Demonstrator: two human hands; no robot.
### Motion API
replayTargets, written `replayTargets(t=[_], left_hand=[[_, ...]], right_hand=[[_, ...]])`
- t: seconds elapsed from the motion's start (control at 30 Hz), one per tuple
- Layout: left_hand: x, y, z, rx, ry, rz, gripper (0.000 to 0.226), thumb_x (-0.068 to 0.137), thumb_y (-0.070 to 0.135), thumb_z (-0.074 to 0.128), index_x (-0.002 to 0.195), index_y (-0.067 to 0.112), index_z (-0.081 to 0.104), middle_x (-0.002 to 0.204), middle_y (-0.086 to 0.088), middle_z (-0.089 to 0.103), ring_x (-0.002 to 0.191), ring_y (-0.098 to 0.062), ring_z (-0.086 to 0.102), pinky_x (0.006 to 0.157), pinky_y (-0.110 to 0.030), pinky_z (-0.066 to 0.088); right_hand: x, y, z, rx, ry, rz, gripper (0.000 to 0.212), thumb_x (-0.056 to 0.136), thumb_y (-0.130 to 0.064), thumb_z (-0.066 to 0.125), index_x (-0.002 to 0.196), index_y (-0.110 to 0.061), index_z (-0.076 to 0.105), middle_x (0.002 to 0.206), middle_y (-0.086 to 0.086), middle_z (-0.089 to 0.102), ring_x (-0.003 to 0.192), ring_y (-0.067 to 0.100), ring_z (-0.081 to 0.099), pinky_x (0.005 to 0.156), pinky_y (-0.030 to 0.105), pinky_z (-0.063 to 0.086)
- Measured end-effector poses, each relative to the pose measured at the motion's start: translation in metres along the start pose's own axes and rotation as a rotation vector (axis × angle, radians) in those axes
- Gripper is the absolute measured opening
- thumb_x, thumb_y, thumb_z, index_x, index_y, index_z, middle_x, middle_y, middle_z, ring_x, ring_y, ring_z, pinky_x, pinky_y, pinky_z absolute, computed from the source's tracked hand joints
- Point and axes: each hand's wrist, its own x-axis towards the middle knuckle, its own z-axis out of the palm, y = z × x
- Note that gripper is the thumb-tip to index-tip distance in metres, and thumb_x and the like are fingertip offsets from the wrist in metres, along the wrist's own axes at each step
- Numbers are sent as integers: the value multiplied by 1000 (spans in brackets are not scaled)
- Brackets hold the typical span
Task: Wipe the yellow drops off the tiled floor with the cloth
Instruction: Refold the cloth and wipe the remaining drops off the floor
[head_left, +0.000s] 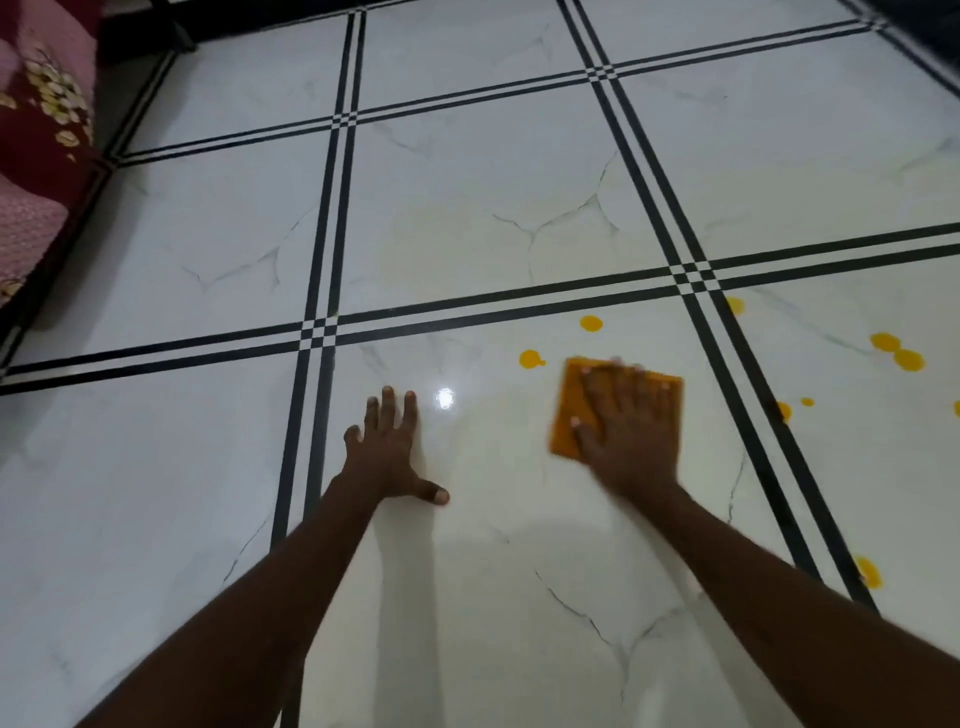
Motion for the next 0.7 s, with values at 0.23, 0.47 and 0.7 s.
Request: replayTargets(t=[0.23, 0.47, 0.7], left_hand=[[0, 6, 0, -34, 45, -8, 151, 57, 73, 77, 153, 19, -25, 159, -16, -32, 148, -38, -23, 120, -58, 3], [8, -1, 5, -14, 47, -29, 151, 56, 75, 77, 152, 20, -26, 159, -14, -33, 148, -36, -23, 121, -55, 4], [10, 8, -1, -18, 3, -42, 153, 56, 72, 79, 152, 16, -27, 157, -17, -34, 147, -40, -25, 120, -59, 4]], right_hand=[[-34, -79, -2, 153, -37, -32, 79, 93, -58, 38, 164, -29, 17, 172, 15, 11, 157, 42, 10, 125, 64, 1], [131, -79, 12, 93, -8, -94, 71, 93, -56, 39, 158, -27, 38, 165, 15, 33, 151, 42, 31, 123, 60, 10], [41, -48, -13, 106, 40, 283, 80, 94, -57, 38, 164, -25, 15, 170, 20, 15, 155, 46, 13, 123, 68, 4]])
